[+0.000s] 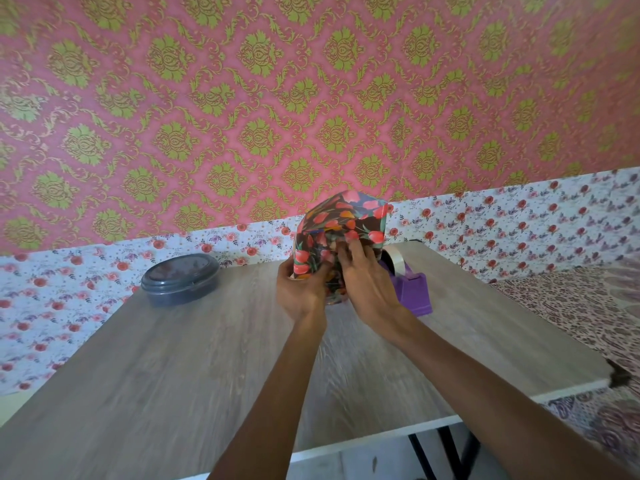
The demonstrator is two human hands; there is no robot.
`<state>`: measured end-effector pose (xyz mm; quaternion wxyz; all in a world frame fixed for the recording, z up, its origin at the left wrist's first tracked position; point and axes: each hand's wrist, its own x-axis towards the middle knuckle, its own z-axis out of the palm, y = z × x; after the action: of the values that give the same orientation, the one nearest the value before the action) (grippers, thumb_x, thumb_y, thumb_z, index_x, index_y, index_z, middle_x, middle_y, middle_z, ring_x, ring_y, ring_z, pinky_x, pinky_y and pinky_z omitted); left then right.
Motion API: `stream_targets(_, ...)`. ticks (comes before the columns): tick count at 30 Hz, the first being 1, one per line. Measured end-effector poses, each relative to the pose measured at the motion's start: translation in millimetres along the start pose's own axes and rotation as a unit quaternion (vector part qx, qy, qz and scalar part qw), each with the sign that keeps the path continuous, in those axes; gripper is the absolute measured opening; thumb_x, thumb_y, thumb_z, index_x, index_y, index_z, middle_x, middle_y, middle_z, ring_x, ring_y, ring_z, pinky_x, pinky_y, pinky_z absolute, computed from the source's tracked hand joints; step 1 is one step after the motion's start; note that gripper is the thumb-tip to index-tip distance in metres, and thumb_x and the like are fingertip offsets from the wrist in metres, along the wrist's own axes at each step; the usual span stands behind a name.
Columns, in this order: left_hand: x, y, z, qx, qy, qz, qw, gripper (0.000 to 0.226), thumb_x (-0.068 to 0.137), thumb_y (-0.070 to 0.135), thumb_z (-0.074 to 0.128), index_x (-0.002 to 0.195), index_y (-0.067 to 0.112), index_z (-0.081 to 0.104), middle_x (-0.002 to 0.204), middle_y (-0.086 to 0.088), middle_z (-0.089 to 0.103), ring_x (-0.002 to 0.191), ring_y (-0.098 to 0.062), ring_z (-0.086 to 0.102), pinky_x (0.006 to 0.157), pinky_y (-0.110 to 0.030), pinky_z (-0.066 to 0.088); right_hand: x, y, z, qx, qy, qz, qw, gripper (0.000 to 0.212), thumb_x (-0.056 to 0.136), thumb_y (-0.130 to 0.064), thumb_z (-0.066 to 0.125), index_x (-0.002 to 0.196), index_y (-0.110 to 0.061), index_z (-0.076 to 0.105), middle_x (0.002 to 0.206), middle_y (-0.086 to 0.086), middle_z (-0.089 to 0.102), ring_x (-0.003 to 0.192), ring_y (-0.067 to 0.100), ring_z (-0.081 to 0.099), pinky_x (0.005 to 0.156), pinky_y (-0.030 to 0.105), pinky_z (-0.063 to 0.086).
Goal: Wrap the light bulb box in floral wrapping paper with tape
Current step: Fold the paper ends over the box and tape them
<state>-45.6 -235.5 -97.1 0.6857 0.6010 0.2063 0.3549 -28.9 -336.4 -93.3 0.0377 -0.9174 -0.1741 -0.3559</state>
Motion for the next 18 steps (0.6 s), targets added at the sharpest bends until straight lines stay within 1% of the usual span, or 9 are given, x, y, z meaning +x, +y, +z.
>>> stream_targets(3,2,0,-1,0.002,0.001,-0.002,1.000,0.055,0.060,0.037,0.092,0.106,0.022,0.067,0.094,0.004,0.073,0.083,-0.011,0.069,0.071,-0.026,0.056,4,1,-5,0.018,-0.012,0.006,1.000,0.053,0.087,-0.003,0.065,0.138,-0.012,0.050,0.132,0.016,0.043,0.112,0.035,0.053,0.065,0.038,0.055)
stream_targets(4,2,1,0,0.002,0.000,-0.001,1.000,0.056,0.059,0.038,0.092,0.107,0.022,0.067,0.095,0.004,0.073,0.084,-0.012,0.069,0.072,-0.026,0.056,4,3,-7,0.021,-0.014,0.004,1.000,0.058,0.089,-0.002,0.062,0.143,-0.016,0.045,0.132,0.017,0.042,0.113,0.035,0.051,0.067,0.038,0.054)
stream_targets(6,2,2,0,0.007,-0.002,0.002,1.000,0.057,0.060,0.038,0.091,0.109,0.021,0.067,0.095,0.004,0.072,0.084,-0.012,0.068,0.071,-0.026,0.055,3,9,-7,0.021,-0.032,0.002,0.999,0.072,0.091,0.002,0.055,0.152,-0.026,0.029,0.135,0.018,0.037,0.116,0.036,0.049,0.070,0.037,0.054)
stream_targets(7,1,3,0,0.011,-0.003,0.004,1.000,0.058,0.060,0.037,0.091,0.110,0.021,0.066,0.096,0.004,0.072,0.083,-0.012,0.067,0.071,-0.026,0.055,1,11,-7,0.023,-0.034,0.001,0.999,0.079,0.090,0.004,0.054,0.154,-0.031,0.024,0.135,0.018,0.036,0.115,0.036,0.050,0.069,0.036,0.054)
stream_targets(9,-1,4,0,0.014,0.001,0.007,1.000,0.057,0.063,0.035,0.090,0.112,0.020,0.066,0.099,0.003,0.072,0.082,-0.012,0.066,0.071,-0.025,0.053,1,10,-8,0.017,-0.025,-0.015,0.999,0.085,0.087,0.003,0.059,0.154,-0.036,0.024,0.131,0.018,0.041,0.109,0.037,0.055,0.063,0.036,0.053)
stream_targets(11,-2,5,0,0.015,0.002,0.007,1.000,0.054,0.065,0.032,0.089,0.112,0.020,0.066,0.101,0.002,0.072,0.082,-0.012,0.066,0.069,-0.023,0.051,4,9,-8,-0.004,-0.017,-0.037,0.999,0.082,0.087,-0.002,0.062,0.152,-0.039,0.027,0.130,0.017,0.045,0.106,0.037,0.059,0.059,0.037,0.052)
stream_targets(14,-1,6,0,0.013,-0.003,0.005,1.000,0.055,0.065,0.030,0.089,0.114,0.020,0.065,0.100,0.002,0.071,0.082,-0.012,0.066,0.064,-0.020,0.050,8,11,-10,-0.029,-0.025,-0.047,0.998,0.078,0.094,-0.006,0.055,0.154,-0.040,0.020,0.137,0.017,0.041,0.112,0.038,0.057,0.062,0.038,0.051)
stream_targets(16,1,6,0,0.016,-0.002,0.004,1.000,0.056,0.066,0.030,0.089,0.115,0.019,0.065,0.101,0.002,0.071,0.083,-0.013,0.066,0.069,-0.023,0.053,9,9,-12,-0.040,-0.029,-0.036,0.998,0.076,0.097,-0.007,0.050,0.155,-0.040,0.013,0.140,0.018,0.037,0.115,0.038,0.055,0.065,0.037,0.049)
stream_targets(18,2,5,1,0.018,-0.002,0.005,1.000,0.057,0.066,0.031,0.089,0.115,0.019,0.065,0.102,0.001,0.072,0.086,-0.014,0.067,0.075,-0.028,0.056,8,4,-13,-0.036,-0.038,-0.016,0.999,0.073,0.099,-0.011,0.047,0.155,-0.040,0.009,0.141,0.018,0.036,0.111,0.038,0.057,0.066,0.037,0.048)
